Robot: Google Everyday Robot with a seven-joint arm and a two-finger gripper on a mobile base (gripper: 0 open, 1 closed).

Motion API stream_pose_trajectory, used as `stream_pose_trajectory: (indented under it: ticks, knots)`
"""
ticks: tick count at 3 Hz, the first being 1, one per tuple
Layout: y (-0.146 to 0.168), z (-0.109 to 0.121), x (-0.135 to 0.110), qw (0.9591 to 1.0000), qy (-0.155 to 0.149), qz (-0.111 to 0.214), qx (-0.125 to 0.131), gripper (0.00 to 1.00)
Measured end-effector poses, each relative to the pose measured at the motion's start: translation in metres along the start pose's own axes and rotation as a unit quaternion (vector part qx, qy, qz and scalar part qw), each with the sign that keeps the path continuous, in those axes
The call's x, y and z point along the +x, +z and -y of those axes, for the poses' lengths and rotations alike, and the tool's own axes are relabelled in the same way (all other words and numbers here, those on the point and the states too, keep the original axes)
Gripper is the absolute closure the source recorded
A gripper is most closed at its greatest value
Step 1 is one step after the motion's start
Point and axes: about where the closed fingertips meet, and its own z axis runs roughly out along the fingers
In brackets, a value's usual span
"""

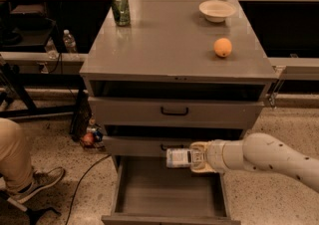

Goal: Pick blue plastic bottle from bottom drawer and place on counter

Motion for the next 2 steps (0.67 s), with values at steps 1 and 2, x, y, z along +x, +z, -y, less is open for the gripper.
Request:
stream_pose_trajectory:
  ticks: [1, 2]
  knots:
    - [-0.0201, 0.0239, -0.024, 0.9995, -0.025, -0.017, 0.002, 1.0]
    - [-0.0264, 0.0283, -0.0299, 0.9996, -0.025, -0.009, 0.006, 1.0]
